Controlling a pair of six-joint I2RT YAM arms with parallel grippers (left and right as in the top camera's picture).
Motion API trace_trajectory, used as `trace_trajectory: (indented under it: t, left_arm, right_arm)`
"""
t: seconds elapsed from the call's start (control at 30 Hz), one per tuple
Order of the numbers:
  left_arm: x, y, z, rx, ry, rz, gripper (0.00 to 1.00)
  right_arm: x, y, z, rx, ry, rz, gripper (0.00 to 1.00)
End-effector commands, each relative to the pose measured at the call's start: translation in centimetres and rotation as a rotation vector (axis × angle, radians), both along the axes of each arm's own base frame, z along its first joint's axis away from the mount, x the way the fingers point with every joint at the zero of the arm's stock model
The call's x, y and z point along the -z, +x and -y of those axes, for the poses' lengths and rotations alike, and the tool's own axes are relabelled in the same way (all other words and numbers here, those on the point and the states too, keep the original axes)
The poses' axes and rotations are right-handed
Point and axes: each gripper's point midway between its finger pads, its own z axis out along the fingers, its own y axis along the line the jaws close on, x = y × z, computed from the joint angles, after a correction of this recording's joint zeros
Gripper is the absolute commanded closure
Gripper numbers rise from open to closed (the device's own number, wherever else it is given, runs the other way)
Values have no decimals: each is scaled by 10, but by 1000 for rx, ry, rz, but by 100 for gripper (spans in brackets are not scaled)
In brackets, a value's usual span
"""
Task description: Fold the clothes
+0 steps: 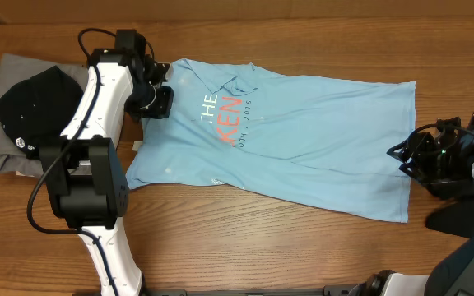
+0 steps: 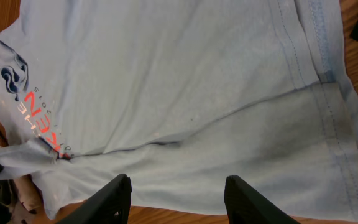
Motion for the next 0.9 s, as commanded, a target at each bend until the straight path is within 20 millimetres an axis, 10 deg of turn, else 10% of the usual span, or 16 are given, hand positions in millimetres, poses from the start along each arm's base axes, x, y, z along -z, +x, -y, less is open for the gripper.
trace_trajectory:
  t: [0.0,0.23,0.43,0.87]
  left_arm:
    - [5,2,-17,7,99,3,86]
    - [17,-10,-49,-63,268,-43,42]
    - [17,-23,-56,-128,241,-99,40]
    - [5,-78,-4,-70,-95,-337,51]
  right_arm:
    - [-9,5,1,-8,-18,34,48]
    - [-9,5,1,-8,-19,34,48]
    - [-8,5,2,-8,-22,32,47]
    - [33,-41,44,262,-136,-232,37]
